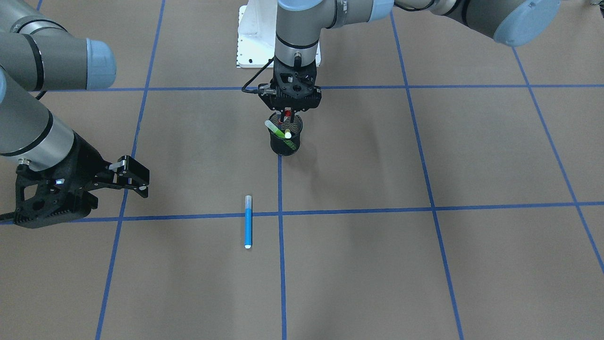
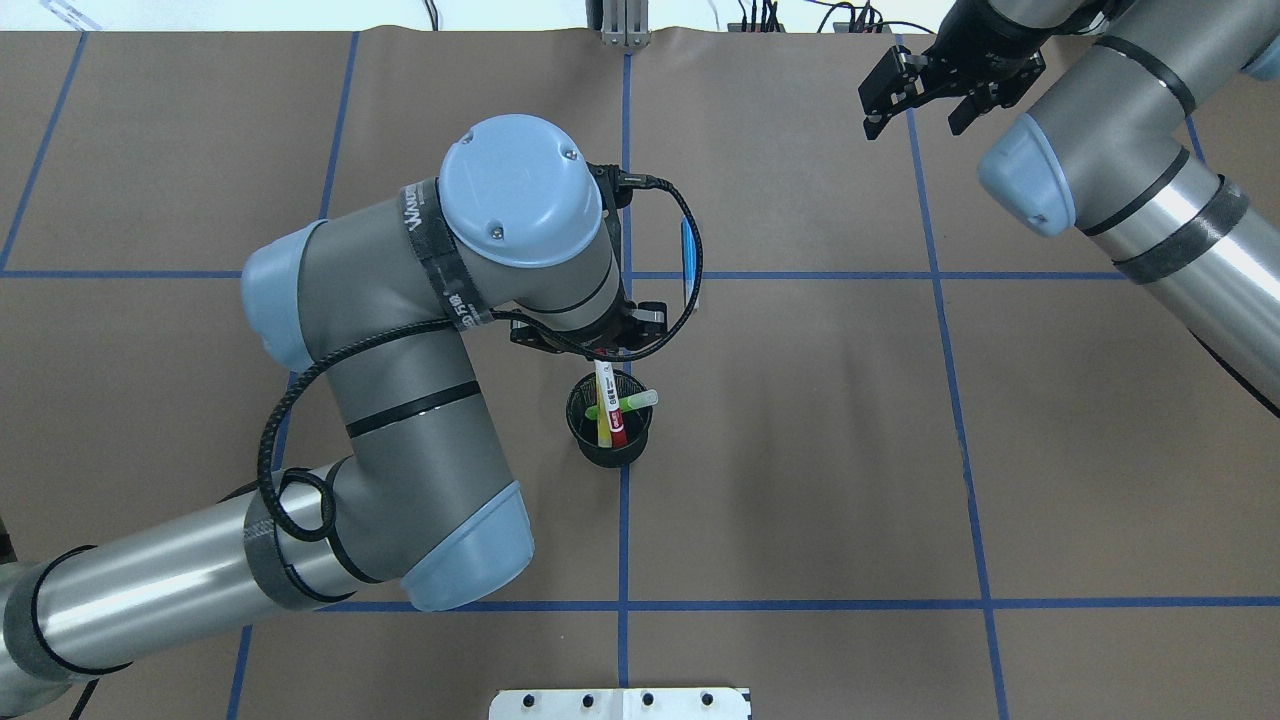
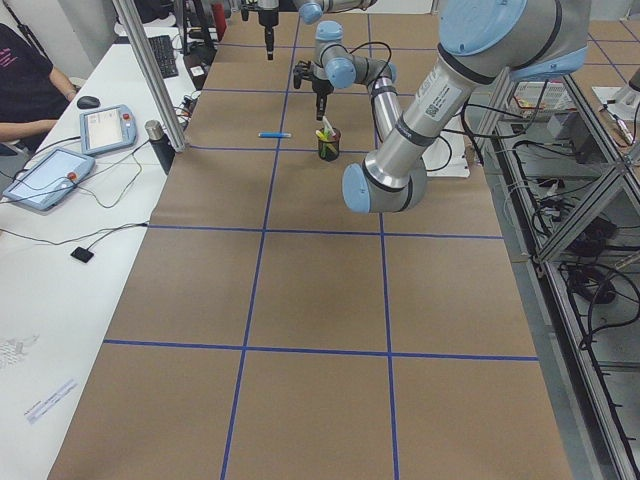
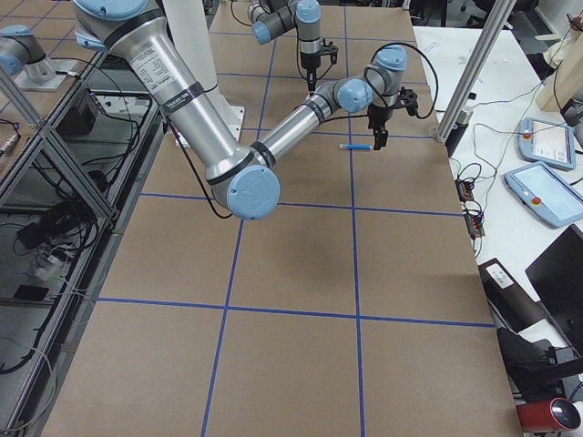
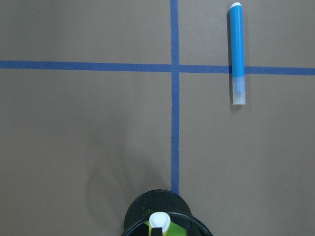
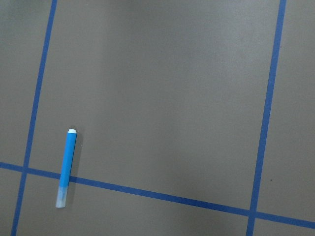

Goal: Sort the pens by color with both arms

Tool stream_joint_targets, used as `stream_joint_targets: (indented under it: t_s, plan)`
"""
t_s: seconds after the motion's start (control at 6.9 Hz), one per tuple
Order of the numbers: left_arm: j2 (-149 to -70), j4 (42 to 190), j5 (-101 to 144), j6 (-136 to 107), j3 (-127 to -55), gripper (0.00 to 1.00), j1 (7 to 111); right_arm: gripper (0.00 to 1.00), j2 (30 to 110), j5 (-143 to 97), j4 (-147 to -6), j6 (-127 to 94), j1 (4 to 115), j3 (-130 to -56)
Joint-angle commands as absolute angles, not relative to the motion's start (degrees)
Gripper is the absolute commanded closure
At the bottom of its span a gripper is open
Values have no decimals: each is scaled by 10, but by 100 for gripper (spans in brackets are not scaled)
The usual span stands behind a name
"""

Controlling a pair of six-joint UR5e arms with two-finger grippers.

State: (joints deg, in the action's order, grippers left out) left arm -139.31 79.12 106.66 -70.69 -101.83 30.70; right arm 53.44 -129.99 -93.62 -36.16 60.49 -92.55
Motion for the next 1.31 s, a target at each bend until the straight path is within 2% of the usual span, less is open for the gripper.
stream_joint_targets:
  t_s: [0.0,0.44,0.73,1.16]
  plan:
    - [-1397,776,1087,-708,-1059,82,336,1,534,-1300,-937,-362,606,-925]
    - [-1410,826,1092,-715,-1047,82,401,1,535,-1300,-936,-362,606,-926]
    - [-1421,997,1085,-743,-910,82,424,1,538,-1301,-936,-361,606,-931]
    - [-1493,1125,1001,-758,-729,82,434,1,542,-1303,-937,-362,608,-936]
